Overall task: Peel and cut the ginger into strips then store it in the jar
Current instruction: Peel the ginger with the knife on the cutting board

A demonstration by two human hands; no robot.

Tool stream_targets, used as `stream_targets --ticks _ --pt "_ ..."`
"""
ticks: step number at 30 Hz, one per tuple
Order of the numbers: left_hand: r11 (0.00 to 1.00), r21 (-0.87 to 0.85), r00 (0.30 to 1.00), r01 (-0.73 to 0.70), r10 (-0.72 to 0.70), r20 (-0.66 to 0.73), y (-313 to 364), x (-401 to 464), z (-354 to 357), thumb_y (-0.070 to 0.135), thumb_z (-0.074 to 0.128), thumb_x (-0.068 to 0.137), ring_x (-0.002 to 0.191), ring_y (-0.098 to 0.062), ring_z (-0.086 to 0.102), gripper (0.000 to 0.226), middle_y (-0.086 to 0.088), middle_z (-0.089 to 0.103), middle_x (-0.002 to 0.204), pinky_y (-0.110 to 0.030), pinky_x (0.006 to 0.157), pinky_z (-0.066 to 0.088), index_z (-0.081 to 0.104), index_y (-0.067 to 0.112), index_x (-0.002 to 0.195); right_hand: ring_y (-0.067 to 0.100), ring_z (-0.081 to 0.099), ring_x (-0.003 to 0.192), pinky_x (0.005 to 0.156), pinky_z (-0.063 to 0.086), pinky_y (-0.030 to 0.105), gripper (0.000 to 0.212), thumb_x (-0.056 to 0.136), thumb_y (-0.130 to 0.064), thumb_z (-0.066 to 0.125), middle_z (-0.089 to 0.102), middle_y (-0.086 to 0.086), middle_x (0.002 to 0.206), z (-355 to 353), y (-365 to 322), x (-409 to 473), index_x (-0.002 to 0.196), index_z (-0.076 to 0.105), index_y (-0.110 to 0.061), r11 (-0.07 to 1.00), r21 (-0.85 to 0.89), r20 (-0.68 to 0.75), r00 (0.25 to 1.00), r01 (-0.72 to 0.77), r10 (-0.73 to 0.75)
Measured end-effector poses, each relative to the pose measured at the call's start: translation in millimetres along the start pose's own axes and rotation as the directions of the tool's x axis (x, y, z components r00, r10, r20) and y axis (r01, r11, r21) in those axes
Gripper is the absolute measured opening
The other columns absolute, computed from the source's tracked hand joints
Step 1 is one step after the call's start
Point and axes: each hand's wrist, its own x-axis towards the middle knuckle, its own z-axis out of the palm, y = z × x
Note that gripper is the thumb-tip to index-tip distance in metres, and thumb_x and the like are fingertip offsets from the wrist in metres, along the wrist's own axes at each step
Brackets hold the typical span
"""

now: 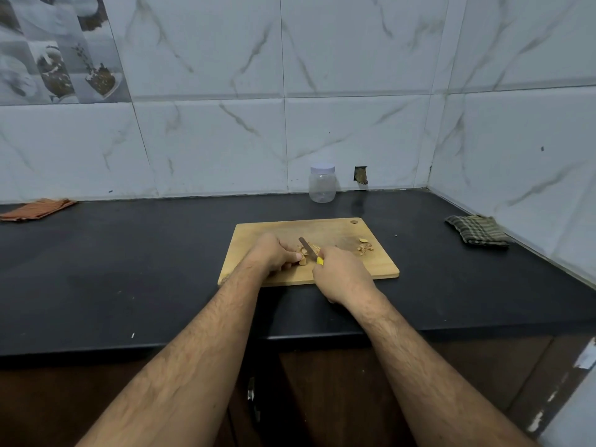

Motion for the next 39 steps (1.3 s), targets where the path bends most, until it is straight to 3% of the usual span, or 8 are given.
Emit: stream_targets --ticks 9,17,23,28,34,39 --pt "0.994 -0.095 0.998 0.055 -0.054 0.013 1.9 3.4 2.6 0.021 0.073 0.091 0.049 -0.008 0.044 0.020 0.002 0.058 0.062 -0.020 0.049 0.039 0.069 0.019 0.071 0.022 0.053 0.087 0.069 0.042 0.033 0.021 0.094 -0.012 0.046 0.056 0.001 0.095 3.0 -8.4 -2.6 0.112 0.057 -0.016 1.000 -0.023 0.019 1.000 -0.008 0.008" --pt "0.990 -0.129 0.998 0.056 -0.055 0.008 1.2 3.6 3.4 0.017 0.071 0.091 0.049 -0.009 0.046 0.012 0.000 0.059 0.063 -0.019 0.050 0.044 0.074 0.016 0.080 0.022 0.052 0.086 0.069 0.042 0.033 0.022 0.095 -0.012 0.047 0.054 0.001 0.093 1.9 -12.6 -6.8 0.113 0.058 -0.015 0.999 -0.037 0.029 0.999 -0.015 0.017" --pt "0.989 -0.139 0.999 0.054 -0.054 0.002 0.5 3.7 3.9 0.015 0.072 0.091 0.049 -0.009 0.046 0.015 0.000 0.059 0.064 -0.017 0.048 0.045 0.072 0.016 0.076 0.020 0.049 0.085 0.068 0.041 0.033 0.022 0.096 -0.010 0.047 0.051 0.000 0.092 0.2 -18.4 -12.4 0.115 0.059 -0.014 0.998 -0.060 0.002 1.000 -0.027 0.027" --pt "0.990 -0.125 0.998 0.060 -0.061 0.001 1.9 2.5 3.8 0.016 0.072 0.091 0.049 -0.008 0.047 0.013 0.001 0.059 0.064 -0.016 0.045 0.045 0.072 0.016 0.078 0.021 0.048 0.086 0.069 0.041 0.032 0.026 0.097 -0.007 0.047 0.062 0.007 0.109 -1.6 -25.2 -17.4 0.119 0.060 -0.011 0.994 -0.108 0.014 0.999 -0.030 0.032" --pt "0.988 -0.134 0.997 0.072 -0.072 0.009 1.2 5.0 3.6 0.016 0.073 0.090 0.053 -0.010 0.049 0.015 0.000 0.061 0.065 -0.020 0.056 0.048 0.071 0.017 0.075 0.022 0.048 0.087 0.072 0.043 0.033 0.027 0.093 -0.003 0.046 0.062 0.009 0.113 -6.2 -29.6 -15.2 0.115 0.060 -0.011 0.994 -0.101 0.046 0.998 -0.034 0.039" --pt "0.985 -0.153 0.997 0.080 -0.081 0.005 -0.3 8.4 2.9 0.016 0.075 0.088 0.053 -0.009 0.051 0.010 0.001 0.062 0.065 -0.020 0.055 0.049 0.073 0.015 0.078 0.023 0.049 0.088 0.072 0.044 0.034 0.026 0.093 -0.004 0.046 0.058 0.007 0.105 -5.6 -29.4 -12.2 0.113 0.060 -0.012 0.995 -0.099 0.055 0.998 -0.033 0.039"
